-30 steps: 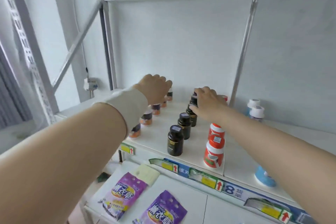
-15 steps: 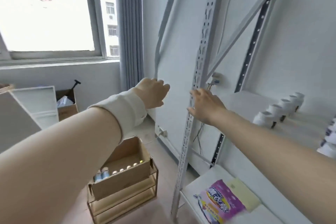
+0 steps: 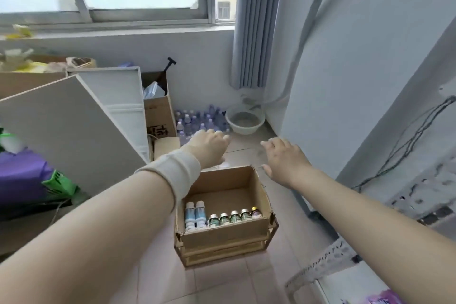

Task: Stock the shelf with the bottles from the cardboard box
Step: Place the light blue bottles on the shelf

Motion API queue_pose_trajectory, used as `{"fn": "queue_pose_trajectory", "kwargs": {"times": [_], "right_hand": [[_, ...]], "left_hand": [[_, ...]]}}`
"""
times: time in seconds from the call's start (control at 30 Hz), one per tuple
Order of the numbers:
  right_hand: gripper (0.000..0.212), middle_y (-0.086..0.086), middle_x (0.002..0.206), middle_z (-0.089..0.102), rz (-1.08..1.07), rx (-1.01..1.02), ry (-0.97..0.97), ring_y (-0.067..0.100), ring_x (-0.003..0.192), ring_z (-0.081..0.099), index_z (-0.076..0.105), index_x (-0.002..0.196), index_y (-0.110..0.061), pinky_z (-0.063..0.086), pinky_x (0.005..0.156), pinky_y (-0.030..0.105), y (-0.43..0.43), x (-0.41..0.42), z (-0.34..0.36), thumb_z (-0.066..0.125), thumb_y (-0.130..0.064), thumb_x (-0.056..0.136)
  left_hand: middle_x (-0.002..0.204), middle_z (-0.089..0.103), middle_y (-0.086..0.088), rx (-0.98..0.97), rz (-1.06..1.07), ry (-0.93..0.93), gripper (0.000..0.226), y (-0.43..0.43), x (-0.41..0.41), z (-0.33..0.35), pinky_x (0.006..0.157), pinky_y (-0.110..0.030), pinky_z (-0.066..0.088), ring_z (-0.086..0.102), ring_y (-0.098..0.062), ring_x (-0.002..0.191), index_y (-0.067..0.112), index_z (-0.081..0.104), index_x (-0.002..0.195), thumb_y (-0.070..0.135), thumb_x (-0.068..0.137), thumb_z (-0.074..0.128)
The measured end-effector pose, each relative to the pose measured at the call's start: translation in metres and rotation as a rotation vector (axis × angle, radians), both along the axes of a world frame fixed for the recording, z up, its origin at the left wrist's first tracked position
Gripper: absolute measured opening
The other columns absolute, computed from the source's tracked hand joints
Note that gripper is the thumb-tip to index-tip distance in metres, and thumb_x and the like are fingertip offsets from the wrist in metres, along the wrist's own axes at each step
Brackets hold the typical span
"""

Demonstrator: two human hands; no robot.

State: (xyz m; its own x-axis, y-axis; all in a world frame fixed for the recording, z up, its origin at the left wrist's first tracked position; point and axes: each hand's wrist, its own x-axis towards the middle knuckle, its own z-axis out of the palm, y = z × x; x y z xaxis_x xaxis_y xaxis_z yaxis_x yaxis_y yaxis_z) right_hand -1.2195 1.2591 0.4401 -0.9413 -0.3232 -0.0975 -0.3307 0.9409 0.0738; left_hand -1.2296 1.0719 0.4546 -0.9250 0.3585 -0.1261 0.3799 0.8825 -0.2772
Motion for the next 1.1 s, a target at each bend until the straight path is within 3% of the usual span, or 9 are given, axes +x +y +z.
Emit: {"fn": "queue_pose_trajectory", "kwargs": {"times": [0.1, 0.33, 0.47, 0.77, 1.0, 1.1], "right_hand": [[0.06, 0.011, 0.148, 0.027, 0.039, 0.022, -0.118, 0.027, 0.141, 0.019, 0.02, 0.144, -0.013, 0.022, 0.113, 0.042, -0.011, -0.043, -0.053, 0.043, -0.037, 0.094], [0.06, 0.008, 0.147, 0.03, 0.098, 0.053, -0.389, 0.027, 0.14, 0.022, 0.019, 0.146, -0.013, 0.027, 0.112, 0.041, -0.056, -0.105, -0.172, 0.041, -0.036, 0.095], [0.059, 0.007, 0.144, 0.035, 0.094, 0.064, -0.53, 0.025, 0.137, 0.026, 0.021, 0.145, -0.012, 0.03, 0.109, 0.038, -0.082, -0.124, -0.255, 0.041, -0.035, 0.095], [0.056, 0.005, 0.139, 0.039, 0.056, -0.013, -0.805, 0.023, 0.129, 0.035, 0.025, 0.142, -0.014, 0.029, 0.105, 0.033, -0.125, -0.152, -0.399, 0.042, -0.038, 0.094], [0.06, 0.013, 0.135, 0.044, -0.15, -0.173, -0.986, 0.03, 0.125, 0.039, 0.034, 0.137, -0.008, 0.034, 0.101, 0.035, -0.165, -0.192, -0.517, 0.046, -0.046, 0.092], [0.061, 0.014, 0.127, 0.052, -0.28, -0.267, -1.122, 0.03, 0.118, 0.048, 0.044, 0.128, -0.009, 0.04, 0.094, 0.036, -0.18, -0.191, -0.548, 0.052, -0.053, 0.086]], "left_hand": [[0.131, 0.051, -0.009, 0.045, 0.095, -0.108, 0.043, -0.031, -0.031, -0.053, 0.089, -0.036, 0.042, 0.051, -0.026, 0.118, 0.013, 0.044, 0.128, 0.034, 0.091, 0.052], [0.122, 0.054, -0.008, 0.109, 0.288, -0.386, 0.036, -0.098, -0.071, -0.181, 0.087, -0.037, 0.043, 0.052, -0.027, 0.111, 0.014, 0.045, 0.125, 0.026, 0.091, 0.048], [0.117, 0.056, -0.01, 0.134, 0.306, -0.517, 0.028, -0.119, -0.093, -0.262, 0.08, -0.035, 0.042, 0.054, -0.028, 0.105, 0.011, 0.046, 0.119, 0.019, 0.091, 0.043], [0.126, 0.05, -0.012, 0.089, 0.259, -0.806, 0.036, -0.124, -0.139, -0.403, 0.091, -0.035, 0.039, 0.048, -0.03, 0.115, 0.008, 0.042, 0.126, 0.019, 0.092, 0.049], [0.134, 0.044, -0.015, -0.022, 0.36, -0.872, 0.04, -0.132, -0.196, -0.51, 0.099, -0.037, 0.034, 0.042, -0.032, 0.123, 0.005, 0.036, 0.133, 0.012, 0.095, 0.043], [0.136, 0.039, -0.016, -0.04, 0.375, -0.954, 0.049, -0.131, -0.204, -0.536, 0.101, -0.037, 0.034, 0.04, -0.032, 0.125, 0.003, 0.033, 0.135, 0.007, 0.09, 0.051]]}}
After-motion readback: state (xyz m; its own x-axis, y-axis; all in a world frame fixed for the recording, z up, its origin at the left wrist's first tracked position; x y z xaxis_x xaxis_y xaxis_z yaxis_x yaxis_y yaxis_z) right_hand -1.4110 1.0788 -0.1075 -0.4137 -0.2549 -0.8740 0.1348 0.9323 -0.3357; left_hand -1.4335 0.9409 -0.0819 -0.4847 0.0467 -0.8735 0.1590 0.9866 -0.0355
